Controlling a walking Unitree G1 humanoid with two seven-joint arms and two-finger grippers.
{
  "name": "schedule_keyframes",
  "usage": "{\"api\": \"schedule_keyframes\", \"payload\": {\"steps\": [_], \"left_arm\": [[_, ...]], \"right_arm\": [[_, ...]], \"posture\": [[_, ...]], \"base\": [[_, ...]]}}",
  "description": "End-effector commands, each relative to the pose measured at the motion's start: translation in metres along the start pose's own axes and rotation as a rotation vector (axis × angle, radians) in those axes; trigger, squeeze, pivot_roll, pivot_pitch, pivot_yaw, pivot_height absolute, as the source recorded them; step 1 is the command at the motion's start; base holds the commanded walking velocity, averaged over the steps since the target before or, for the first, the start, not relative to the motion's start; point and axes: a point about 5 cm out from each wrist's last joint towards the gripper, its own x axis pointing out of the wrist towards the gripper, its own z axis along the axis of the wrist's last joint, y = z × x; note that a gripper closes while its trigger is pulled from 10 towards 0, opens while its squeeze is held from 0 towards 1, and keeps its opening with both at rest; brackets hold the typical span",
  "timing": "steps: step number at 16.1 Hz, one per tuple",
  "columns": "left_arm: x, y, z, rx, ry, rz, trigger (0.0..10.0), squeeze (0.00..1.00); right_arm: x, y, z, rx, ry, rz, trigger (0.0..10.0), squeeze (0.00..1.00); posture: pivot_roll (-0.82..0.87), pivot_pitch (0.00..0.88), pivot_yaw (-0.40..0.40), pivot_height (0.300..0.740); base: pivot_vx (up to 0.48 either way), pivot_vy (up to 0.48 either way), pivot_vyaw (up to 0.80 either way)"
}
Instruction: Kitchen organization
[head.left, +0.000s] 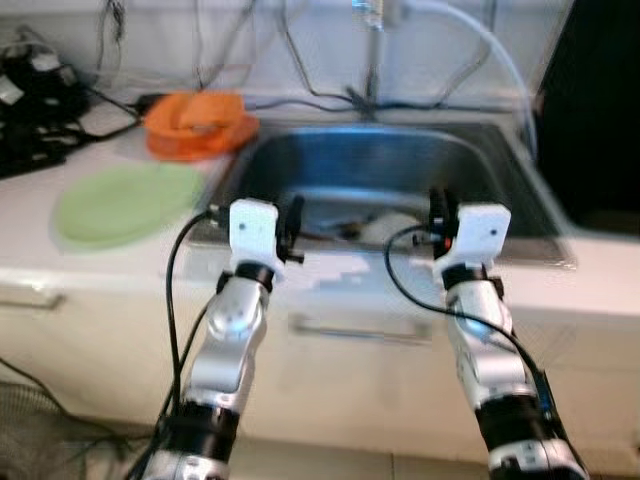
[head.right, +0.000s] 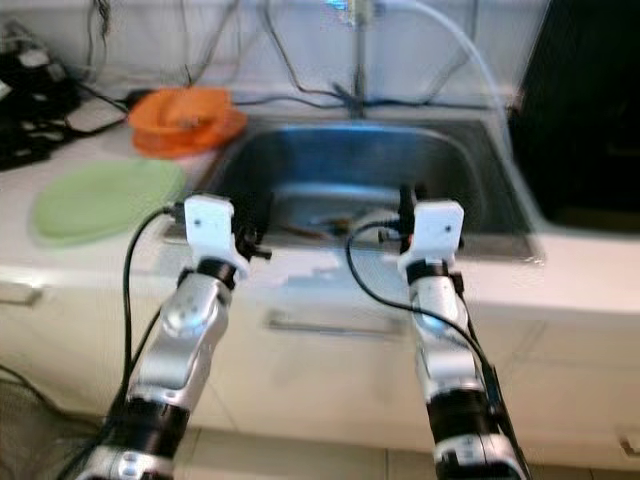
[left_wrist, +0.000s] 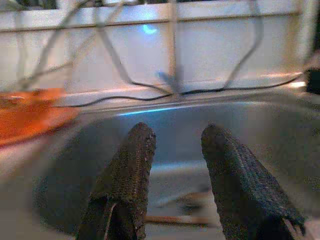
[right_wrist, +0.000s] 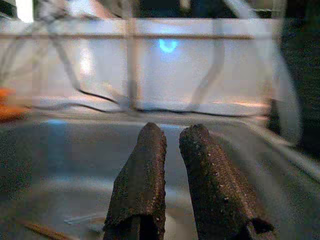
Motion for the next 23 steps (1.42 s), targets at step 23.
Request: {"api": "schedule_keyframes", "payload": {"steps": [23], "left_arm": [[-0.001,0.005,-0.004,-0.004,0.016,0.019,10.0,0.0]], "right_arm": [[0.002,0.003,-0.001,0.003,0.012,0.019,10.0,0.0]], "posture": [[0.06,0.038,0.054,0.74]], "base": [[-0.155,0.0,0.0]]}}
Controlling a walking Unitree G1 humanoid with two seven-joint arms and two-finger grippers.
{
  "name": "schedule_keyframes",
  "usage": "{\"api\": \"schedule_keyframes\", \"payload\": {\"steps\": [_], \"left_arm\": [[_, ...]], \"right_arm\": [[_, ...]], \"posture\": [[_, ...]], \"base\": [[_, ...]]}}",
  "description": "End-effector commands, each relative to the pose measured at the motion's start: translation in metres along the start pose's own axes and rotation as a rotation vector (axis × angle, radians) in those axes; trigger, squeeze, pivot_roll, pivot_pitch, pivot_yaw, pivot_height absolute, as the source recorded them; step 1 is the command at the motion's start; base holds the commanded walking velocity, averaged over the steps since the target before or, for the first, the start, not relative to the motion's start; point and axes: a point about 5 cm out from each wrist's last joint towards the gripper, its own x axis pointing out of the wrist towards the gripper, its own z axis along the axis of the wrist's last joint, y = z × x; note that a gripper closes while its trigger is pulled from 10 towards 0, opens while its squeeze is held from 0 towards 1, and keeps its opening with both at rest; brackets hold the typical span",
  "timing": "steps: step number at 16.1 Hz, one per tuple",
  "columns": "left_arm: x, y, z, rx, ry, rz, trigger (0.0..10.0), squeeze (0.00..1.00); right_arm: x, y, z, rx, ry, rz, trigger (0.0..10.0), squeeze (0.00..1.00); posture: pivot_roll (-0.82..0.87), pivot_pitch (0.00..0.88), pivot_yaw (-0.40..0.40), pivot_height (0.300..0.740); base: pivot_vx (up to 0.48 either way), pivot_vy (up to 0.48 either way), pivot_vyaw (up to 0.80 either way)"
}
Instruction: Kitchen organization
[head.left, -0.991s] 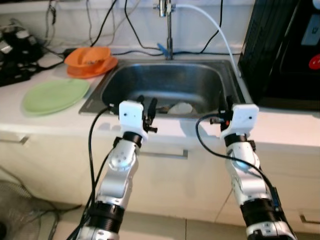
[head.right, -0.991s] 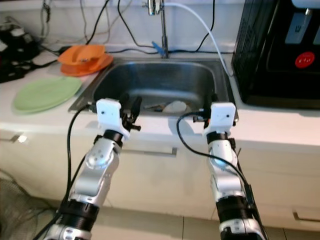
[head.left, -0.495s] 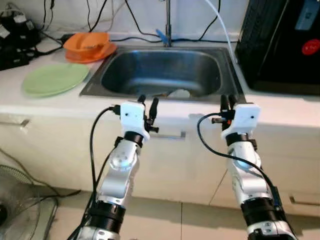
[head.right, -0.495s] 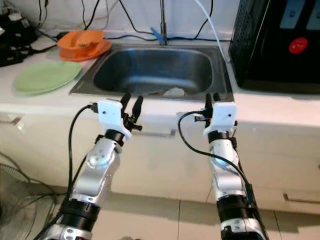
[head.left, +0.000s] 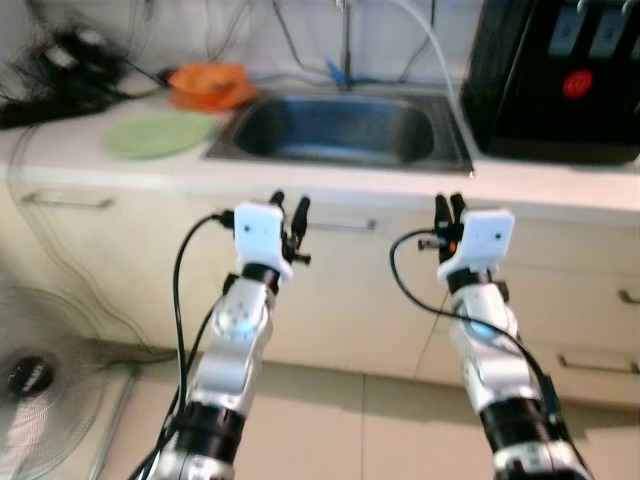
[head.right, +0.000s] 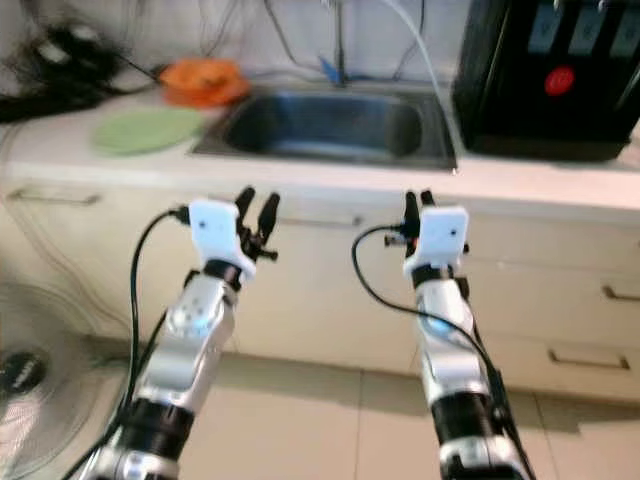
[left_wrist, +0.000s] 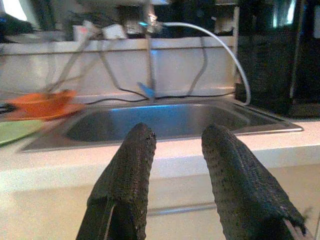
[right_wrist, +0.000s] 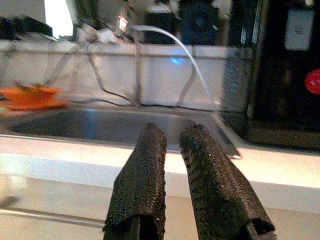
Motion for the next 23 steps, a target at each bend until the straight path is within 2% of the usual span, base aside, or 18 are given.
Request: {"api": "schedule_keyframes", "payload": {"steps": [1,4,6,8,9,11,12,14,15,17,18,19,20,21,23], "left_arm": [[-0.004,0.004,-0.012,-0.013,0.062,0.018,10.0,0.0],[-0.021,0.015,-0.047,-0.058,0.19,0.066,10.0,0.0],[-0.042,0.029,-0.082,-0.05,0.34,0.11,10.0,0.0],[-0.06,0.037,-0.105,-0.004,0.449,0.11,10.0,0.0],[-0.078,0.041,-0.124,-0.016,0.555,0.124,10.0,0.0],[-0.104,0.047,-0.144,-0.018,0.675,0.164,10.0,0.0],[-0.108,0.048,-0.149,-0.03,0.718,0.18,10.0,0.0],[-0.155,0.053,-0.174,0.025,0.92,0.221,10.0,0.0],[-0.171,0.052,-0.18,0.044,0.979,0.224,10.0,0.0],[-0.203,0.047,-0.19,-0.005,1.082,0.237,10.0,0.0],[-0.207,0.047,-0.191,-0.008,1.096,0.242,10.0,0.0],[-0.223,0.049,-0.194,-0.032,1.144,0.288,10.0,0.0],[-0.229,0.05,-0.195,-0.039,1.165,0.304,10.0,0.0],[-0.241,0.05,-0.197,-0.037,1.205,0.314,10.0,0.0],[-0.247,0.047,-0.198,-0.029,1.222,0.301,10.0,0.0]], "right_arm": [[-0.001,0.004,-0.005,0.003,0.024,0.018,10.0,0.0],[-0.012,0.0,-0.031,0.011,0.139,0.012,10.0,0.0],[-0.036,-0.007,-0.066,0.043,0.312,0.01,10.0,0.0],[-0.056,-0.013,-0.089,0.05,0.432,0.0,10.0,0.0],[-0.077,-0.018,-0.109,0.027,0.547,0.001,10.0,0.0],[-0.108,-0.024,-0.131,-0.015,0.7,0.005,10.0,0.0],[-0.122,-0.025,-0.139,-0.015,0.769,0.014,10.0,0.0],[-0.157,-0.023,-0.156,-0.002,0.927,0.064,10.0,0.0],[-0.172,-0.022,-0.161,-0.003,0.987,0.075,10.0,0.0],[-0.203,-0.026,-0.17,-0.011,1.111,0.059,10.0,0.0],[-0.206,-0.026,-0.17,-0.009,1.12,0.064,10.0,0.0],[-0.214,-0.025,-0.172,0.006,1.15,0.067,10.0,0.0],[-0.217,-0.025,-0.173,0.005,1.164,0.067,10.0,0.0],[-0.224,-0.025,-0.174,-0.003,1.194,0.072,10.0,0.0],[-0.228,-0.023,-0.175,0.001,1.213,0.08,10.0,0.0]], "posture": [[0.07,0.04,0.052,0.74],[0.06,0.039,0.054,0.74],[0.06,0.039,0.053,0.74],[0.06,0.04,0.054,0.74],[0.06,0.039,0.054,0.74],[0.06,0.037,0.057,0.74],[0.06,0.035,0.059,0.74],[0.05,0.031,0.062,0.74],[0.05,0.026,0.062,0.74],[0.06,0.024,0.061,0.74],[0.06,0.021,0.061,0.74],[0.06,0.02,0.061,0.74],[0.05,0.015,0.064,0.74],[0.05,0.008,0.066,0.74],[0.05,0.001,0.07,0.74]], "base": [[0.0,0.0,0.0],[0.0,0.0,0.0],[0.0,0.0,0.0],[0.0,0.0,0.0],[0.0,0.0,0.0],[0.0,0.0,0.0],[0.0,0.0,0.0],[0.0,0.0,0.0],[0.0,0.0,0.0],[0.0,0.0,0.0],[0.0,0.0,0.0],[0.0,0.0,0.0],[0.0,0.0,0.0],[0.0,0.0,0.0],[0.0,0.0,0.0]]}}
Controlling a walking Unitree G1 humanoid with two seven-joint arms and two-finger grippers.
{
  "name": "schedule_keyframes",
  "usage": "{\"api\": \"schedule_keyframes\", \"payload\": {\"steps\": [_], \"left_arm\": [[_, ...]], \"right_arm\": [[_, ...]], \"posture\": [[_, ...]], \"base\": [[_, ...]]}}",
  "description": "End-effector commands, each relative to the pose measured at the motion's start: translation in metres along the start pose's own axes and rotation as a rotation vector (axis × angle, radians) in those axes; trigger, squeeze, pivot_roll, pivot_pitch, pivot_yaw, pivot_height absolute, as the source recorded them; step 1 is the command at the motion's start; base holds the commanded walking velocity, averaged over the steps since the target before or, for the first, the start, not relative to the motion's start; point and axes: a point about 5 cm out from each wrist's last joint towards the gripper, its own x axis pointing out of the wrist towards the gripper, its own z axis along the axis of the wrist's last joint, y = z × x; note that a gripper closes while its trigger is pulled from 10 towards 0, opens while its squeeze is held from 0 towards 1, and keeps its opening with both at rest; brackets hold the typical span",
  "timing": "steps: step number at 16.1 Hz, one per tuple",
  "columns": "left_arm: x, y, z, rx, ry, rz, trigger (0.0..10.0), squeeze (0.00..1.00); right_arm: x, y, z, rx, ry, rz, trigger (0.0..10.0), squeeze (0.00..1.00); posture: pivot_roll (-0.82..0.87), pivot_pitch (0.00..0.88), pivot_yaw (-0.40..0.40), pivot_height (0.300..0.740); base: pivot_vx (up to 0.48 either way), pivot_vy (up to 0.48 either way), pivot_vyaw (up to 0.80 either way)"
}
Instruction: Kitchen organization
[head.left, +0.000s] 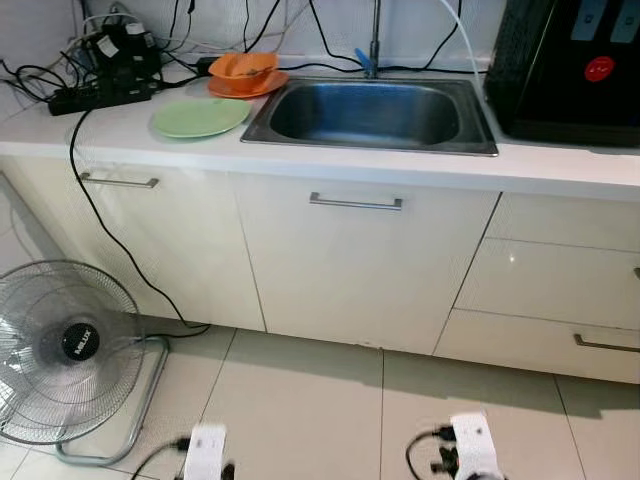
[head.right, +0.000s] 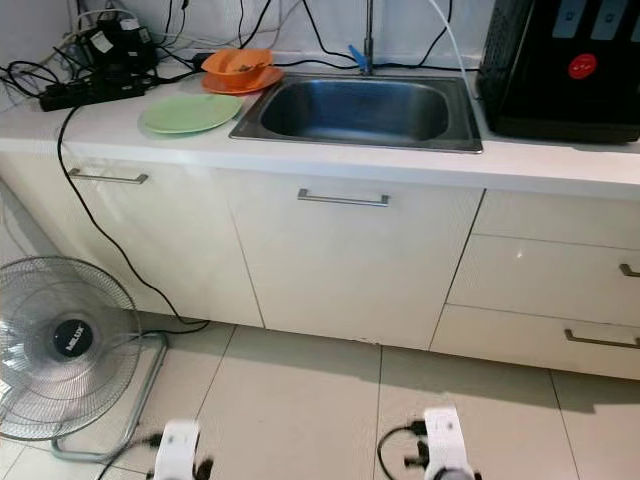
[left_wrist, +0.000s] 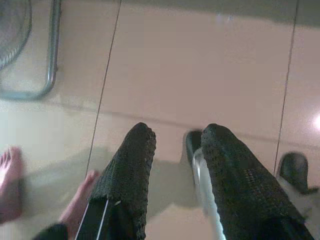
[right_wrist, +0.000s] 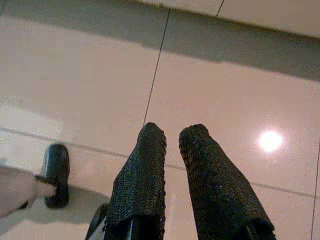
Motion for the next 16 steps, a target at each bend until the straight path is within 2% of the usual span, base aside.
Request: {"api": "schedule_keyframes", "payload": {"steps": [1,10,16], "left_arm": [[0.0006,0.0014,0.0015,0.024,0.005,0.014,10.0,0.0],[0.0034,-0.0034,0.01,0.016,0.007,0.008,10.0,0.0],[0.0029,-0.0005,0.0079,0.009,0.01,0.029,10.0,0.0]], "right_arm": [[0.0002,0.0022,-0.0015,0.002,0.015,0.012,10.0,0.0],[0.001,0.0087,-0.003,-0.01,0.035,0.026,10.0,0.0],[0.0016,0.0094,-0.0012,-0.005,0.033,0.026,10.0,0.0]], "posture": [[0.05,0.0,0.07,0.74],[0.06,0.02,0.068,0.74],[0.06,0.034,0.065,0.74]], "base": [[0.0,0.0,0.0],[0.0,0.0,0.0],[0.313,0.0,0.0]]}}
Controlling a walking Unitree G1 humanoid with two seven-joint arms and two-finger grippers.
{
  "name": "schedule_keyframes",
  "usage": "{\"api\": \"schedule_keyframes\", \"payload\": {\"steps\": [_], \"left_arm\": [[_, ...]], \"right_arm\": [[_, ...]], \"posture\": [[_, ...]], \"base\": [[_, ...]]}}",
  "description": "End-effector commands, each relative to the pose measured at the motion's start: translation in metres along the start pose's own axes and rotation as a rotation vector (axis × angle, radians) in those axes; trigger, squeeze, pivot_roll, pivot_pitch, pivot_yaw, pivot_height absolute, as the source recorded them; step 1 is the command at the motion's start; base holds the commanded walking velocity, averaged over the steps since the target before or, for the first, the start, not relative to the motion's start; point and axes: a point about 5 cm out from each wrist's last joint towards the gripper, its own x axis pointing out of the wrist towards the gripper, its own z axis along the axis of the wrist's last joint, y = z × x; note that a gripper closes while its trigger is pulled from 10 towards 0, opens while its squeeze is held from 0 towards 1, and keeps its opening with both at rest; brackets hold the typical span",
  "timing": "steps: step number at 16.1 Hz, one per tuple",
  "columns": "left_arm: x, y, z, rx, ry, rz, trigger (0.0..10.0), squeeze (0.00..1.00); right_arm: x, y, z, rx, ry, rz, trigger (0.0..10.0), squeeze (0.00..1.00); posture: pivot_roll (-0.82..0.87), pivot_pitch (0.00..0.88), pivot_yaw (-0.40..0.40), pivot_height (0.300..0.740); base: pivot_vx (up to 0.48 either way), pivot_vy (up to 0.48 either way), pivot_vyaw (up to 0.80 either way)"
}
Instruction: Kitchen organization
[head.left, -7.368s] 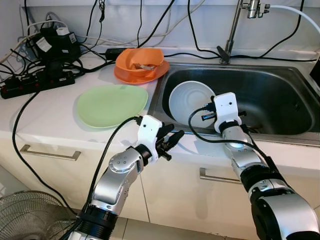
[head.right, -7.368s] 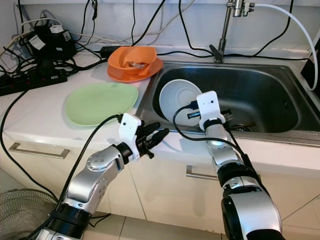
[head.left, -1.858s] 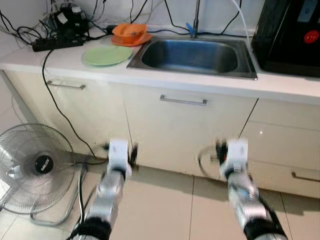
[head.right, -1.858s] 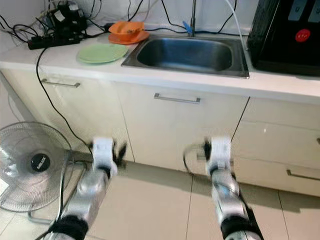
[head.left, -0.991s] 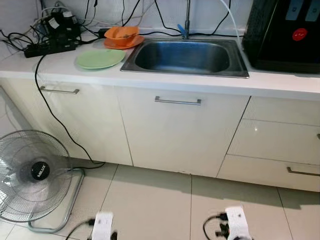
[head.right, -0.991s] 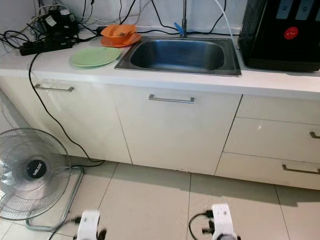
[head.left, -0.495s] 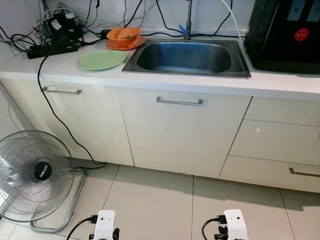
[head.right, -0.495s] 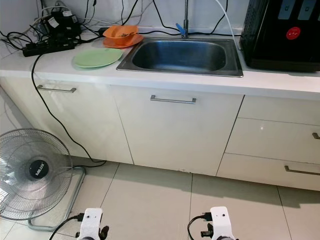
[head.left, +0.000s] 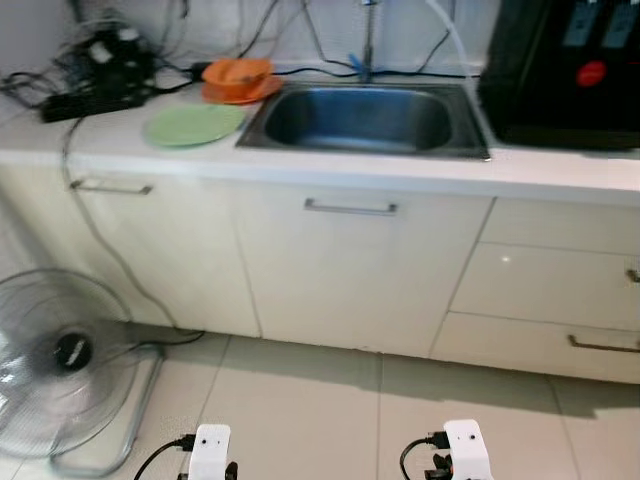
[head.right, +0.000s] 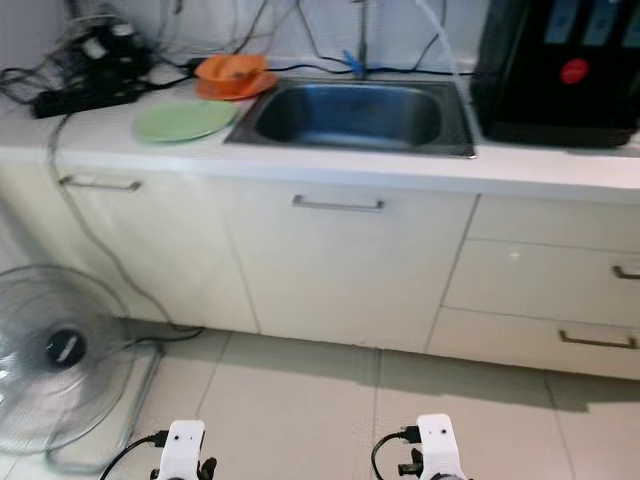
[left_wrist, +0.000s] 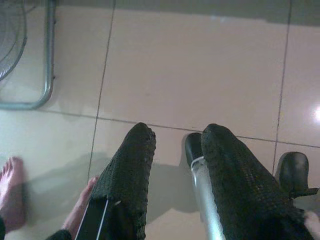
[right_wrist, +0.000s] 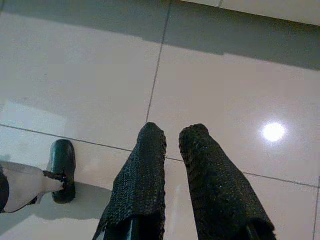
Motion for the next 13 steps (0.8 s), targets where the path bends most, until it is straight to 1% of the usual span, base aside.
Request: {"api": "schedule_keyframes", "payload": {"steps": [1,13], "left_arm": [[-0.0001,0.0045,-0.0006,-0.006,0.005,0.025,10.0,0.0],[-0.0003,0.0046,-0.0017,-0.01,0.008,0.022,10.0,0.0]], "right_arm": [[0.0012,0.0014,0.0026,-0.009,0.006,0.004,10.0,0.0],[0.001,-0.0008,0.0025,-0.005,0.009,-0.007,10.0,0.0]], "posture": [[0.06,0.034,0.065,0.74],[0.06,0.036,0.064,0.74]], "base": [[0.356,0.0,0.0],[0.363,0.0,0.0]]}}
